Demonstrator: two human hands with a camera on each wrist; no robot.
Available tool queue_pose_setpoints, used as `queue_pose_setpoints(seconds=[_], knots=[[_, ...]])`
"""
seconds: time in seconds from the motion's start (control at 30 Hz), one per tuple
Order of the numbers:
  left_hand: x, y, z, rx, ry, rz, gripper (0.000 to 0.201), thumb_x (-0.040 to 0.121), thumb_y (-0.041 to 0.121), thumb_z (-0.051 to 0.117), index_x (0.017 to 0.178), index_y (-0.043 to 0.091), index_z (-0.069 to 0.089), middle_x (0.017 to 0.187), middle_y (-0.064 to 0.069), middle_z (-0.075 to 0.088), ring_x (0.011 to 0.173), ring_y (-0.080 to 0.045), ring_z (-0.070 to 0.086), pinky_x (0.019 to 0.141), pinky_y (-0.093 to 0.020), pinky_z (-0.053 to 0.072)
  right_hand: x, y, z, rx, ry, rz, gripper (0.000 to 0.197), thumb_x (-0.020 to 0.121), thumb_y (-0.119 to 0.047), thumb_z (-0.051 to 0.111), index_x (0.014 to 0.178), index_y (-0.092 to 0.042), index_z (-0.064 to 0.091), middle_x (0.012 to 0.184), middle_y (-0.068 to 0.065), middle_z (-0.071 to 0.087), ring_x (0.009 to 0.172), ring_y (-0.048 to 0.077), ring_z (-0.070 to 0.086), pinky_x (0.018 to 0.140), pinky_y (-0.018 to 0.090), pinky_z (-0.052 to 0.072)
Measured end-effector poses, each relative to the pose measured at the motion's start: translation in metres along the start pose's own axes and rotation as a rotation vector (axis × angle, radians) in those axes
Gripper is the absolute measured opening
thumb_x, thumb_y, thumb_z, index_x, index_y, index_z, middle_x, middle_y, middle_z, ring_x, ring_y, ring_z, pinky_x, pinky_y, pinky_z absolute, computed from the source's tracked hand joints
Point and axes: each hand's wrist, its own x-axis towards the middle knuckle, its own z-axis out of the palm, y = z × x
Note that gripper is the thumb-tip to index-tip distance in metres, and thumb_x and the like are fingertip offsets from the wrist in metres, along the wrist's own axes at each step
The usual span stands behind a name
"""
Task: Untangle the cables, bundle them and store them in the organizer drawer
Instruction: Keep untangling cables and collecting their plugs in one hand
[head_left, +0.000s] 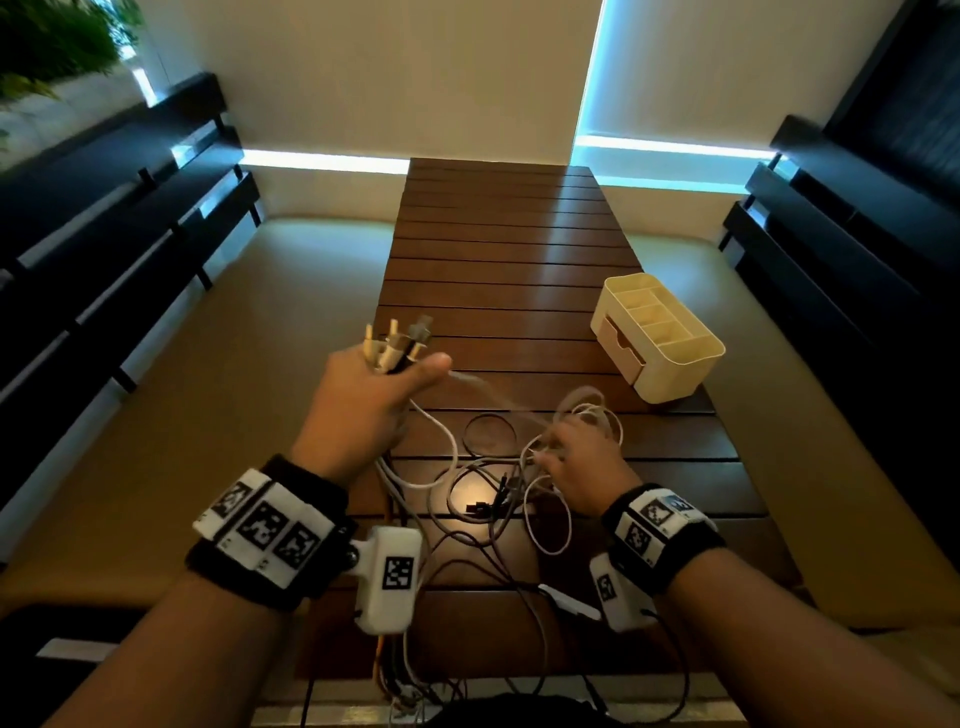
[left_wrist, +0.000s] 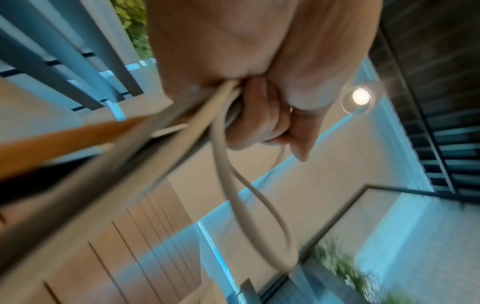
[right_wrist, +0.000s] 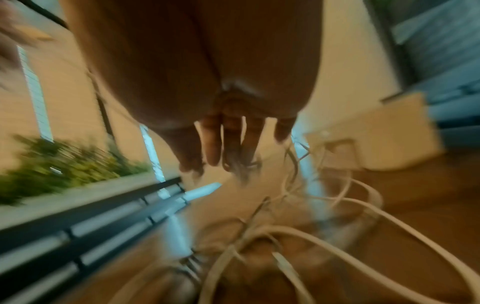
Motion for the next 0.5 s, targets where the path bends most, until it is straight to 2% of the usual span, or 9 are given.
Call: queue_pose_setpoints(seconds=[0.07,0.13,0.17,0.23,0.33,0.37,0.43,0.5], knots=[[0.002,0.002,-0.012,-0.045,0.022,-0.021,0.031,0.077,0.034,0.076,0.076,0.012,0.053,0.052,0.0,0.03,0.04,-0.017,0.024,0.042,-0.024,0.027,-0.001,0.018,0.007,-0.061,-0.086,0.082,0.018,0.097,-0.036,0.057,0.11,-0.025,0.064,0.122,-0.007,0.054,0.113,0.019,0.055,0.101,0.043,0.044],[0.003,-0.001,-0.015,-0.029,0.002,-0.048,0.03,0.081,0.028,0.076,0.068,0.017,0.052,0.052,-0.001,0.028,0.041,-0.016,0.022,0.043,-0.025,0.024,-0.004,0.017,0.006,0.009,-0.058,0.087,0.02,0.094,-0.036,0.062,0.111,-0.026,0.066,0.116,-0.01,0.054,0.111,0.017,0.056,0.101,0.044,0.045],[0.003,-0.003,-0.014,-0.022,-0.014,-0.064,0.031,0.084,0.025,0.075,0.066,0.019,0.05,0.053,-0.002,0.028,0.041,-0.016,0.022,0.043,-0.026,0.023,-0.005,0.011,0.005,0.074,-0.031,0.064,0.017,0.092,-0.037,0.065,0.106,-0.028,0.066,0.111,-0.012,0.054,0.108,0.016,0.057,0.099,0.043,0.047],[0.003,-0.008,-0.008,-0.01,-0.039,-0.1,0.032,0.084,0.023,0.075,0.068,0.018,0.049,0.054,-0.002,0.028,0.042,-0.016,0.022,0.044,-0.026,0.023,-0.006,-0.007,0.0,0.196,0.051,-0.008,0.008,0.089,-0.036,0.068,0.092,-0.03,0.063,0.102,-0.015,0.056,0.098,0.01,0.058,0.093,0.041,0.051],[0.003,-0.012,-0.001,0.047,-0.057,-0.117,0.033,0.081,0.027,0.078,0.065,0.019,0.049,0.052,0.001,0.033,0.042,-0.016,0.026,0.044,-0.026,0.027,-0.01,-0.034,-0.016,0.249,0.299,-0.161,0.021,0.085,-0.03,0.073,0.085,-0.027,0.053,0.094,-0.012,0.051,0.084,0.009,0.053,0.078,0.029,0.051],[0.003,-0.011,0.001,0.059,-0.062,-0.117,0.035,0.08,0.027,0.078,0.064,0.02,0.048,0.051,0.002,0.034,0.041,-0.015,0.027,0.044,-0.026,0.028,-0.011,-0.041,-0.022,0.259,0.391,-0.224,0.025,0.083,-0.029,0.076,0.088,-0.027,0.051,0.095,-0.011,0.049,0.085,0.009,0.05,0.077,0.025,0.048],[0.004,-0.01,0.001,0.067,-0.091,-0.114,0.04,0.081,0.028,0.079,0.063,0.021,0.044,0.05,0.004,0.033,0.041,-0.015,0.027,0.043,-0.026,0.027,-0.013,-0.052,-0.033,0.296,0.501,-0.334,0.035,0.081,-0.03,0.078,0.101,-0.028,0.05,0.106,-0.01,0.045,0.097,0.009,0.047,0.085,0.019,0.043],[0.003,-0.007,0.001,0.075,-0.149,-0.114,0.04,0.082,0.028,0.078,0.064,0.02,0.043,0.049,0.004,0.033,0.041,-0.015,0.026,0.042,-0.026,0.026,-0.01,-0.056,-0.037,0.322,0.438,-0.326,0.047,0.084,-0.033,0.076,0.122,-0.028,0.049,0.124,-0.007,0.041,0.117,0.01,0.043,0.098,0.021,0.038]])
